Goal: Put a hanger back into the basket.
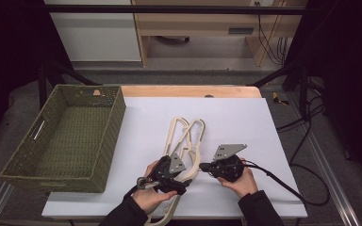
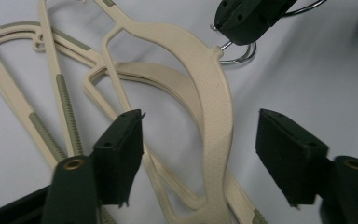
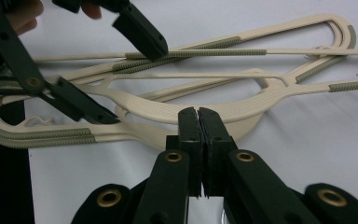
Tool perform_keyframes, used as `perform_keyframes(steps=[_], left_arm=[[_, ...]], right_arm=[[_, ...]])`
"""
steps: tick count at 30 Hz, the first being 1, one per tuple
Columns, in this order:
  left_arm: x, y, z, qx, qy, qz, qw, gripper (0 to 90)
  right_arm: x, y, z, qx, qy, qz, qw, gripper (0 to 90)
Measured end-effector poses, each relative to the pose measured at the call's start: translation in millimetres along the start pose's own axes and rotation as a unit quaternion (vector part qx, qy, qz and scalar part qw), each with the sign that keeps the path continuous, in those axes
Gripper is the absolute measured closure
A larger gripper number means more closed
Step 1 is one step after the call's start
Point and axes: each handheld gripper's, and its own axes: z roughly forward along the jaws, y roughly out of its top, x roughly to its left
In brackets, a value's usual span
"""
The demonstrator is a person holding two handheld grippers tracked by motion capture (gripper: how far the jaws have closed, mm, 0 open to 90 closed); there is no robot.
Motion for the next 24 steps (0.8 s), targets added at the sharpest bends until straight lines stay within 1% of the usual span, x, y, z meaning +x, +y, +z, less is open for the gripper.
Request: perform_keyframes(steps=[1,2,3,4,5,6,7,9,11,12,13,14,17,18,20,21,22,23,24], left_arm=[[-1.4,1.3,2.8,0.004,0.003,0.003,1.0,36.6],[-2.2,2.3,4.8,0.01,0.003,0.007,0.9999,40.1],[-3.9,4.1,8.8,0.02,0.0,0.013,0.9997,46.0],[-5.1,4.7,11.4,0.021,-0.003,0.011,0.9997,47.8],[-6.3,5.2,13.8,0.021,-0.001,0.011,0.9997,49.6],[-6.3,5.2,13.8,0.021,-0.001,0.011,0.9997,52.1],[-7.6,6.2,15.6,0.026,0.0,0.009,0.9996,55.2],[-8.8,7.2,18.9,0.03,-0.001,0.004,0.9995,56.5],[-11.2,7.9,20.3,0.036,0.002,0.001,0.9994,64.9],[-11.2,7.9,20.3,0.036,0.002,0.001,0.9994,67.4],[-11.9,7.8,20.7,0.036,0.003,-0.001,0.9993,67.4],[-12.5,7.8,20.6,0.038,0.004,-0.004,0.9993,72.9],[-13.1,7.6,20.7,0.038,0.006,-0.009,0.9992,73.6],[-14.2,7.5,20.4,0.035,0.008,-0.014,0.9992,74.0],[-14.4,7.6,19.5,0.035,0.011,-0.015,0.9992,74.2],[-14.8,7.6,17.3,0.036,0.013,-0.017,0.9991,74.3],[-14.8,7.0,16.4,0.032,0.013,-0.017,0.9993,74.3],[-14.8,6.8,14.5,0.034,0.016,-0.016,0.9992,74.5],[-14.8,6.8,14.5,0.034,0.016,-0.016,0.9992,74.6]], right_arm=[[0.1,0.2,-0.3,0.0,0.001,-0.001,1.0,89.2],[0.6,0.8,-0.7,-0.001,0.0,-0.002,1.0,89.2],[1.9,1.9,-1.4,0.002,-0.001,-0.003,1.0,89.2],[2.8,2.4,-1.3,0.002,-0.006,-0.001,1.0,89.2],[2.9,2.8,-1.5,0.002,-0.004,-0.006,1.0,89.2],[2.9,2.8,-1.5,0.002,-0.004,-0.006,1.0,89.2],[4.4,3.8,-2.2,0.005,-0.007,-0.006,0.9999,89.2],[5.1,4.2,-2.1,0.004,-0.008,-0.005,0.9999,89.2],[5.5,4.9,-2.6,0.005,-0.009,-0.014,0.9999,89.2],[5.5,4.9,-2.6,0.005,-0.009,-0.014,0.9999,89.2],[5.7,5.0,-2.6,0.006,-0.009,-0.014,0.9998,89.1],[6.2,5.0,-2.6,0.007,-0.01,-0.013,0.9998,89.1],[6.6,5.1,-2.4,0.008,-0.01,-0.014,0.9998,89.1],[7.4,5.6,-2.5,0.009,-0.013,-0.02,0.9997,88.8],[7.9,5.9,-2.4,0.007,-0.013,-0.019,0.9997,88.4],[9.3,7.8,-6.3,-0.006,-0.015,-0.016,0.9997,83.7],[9.3,8.9,-9.3,-0.018,-0.013,-0.014,0.9996,81.9],[8.9,10.6,-15.0,-0.035,-0.011,-0.011,0.9993,79.4],[8.9,10.6,-15.0,-0.035,-0.011,-0.011,0.9993,79.4]])
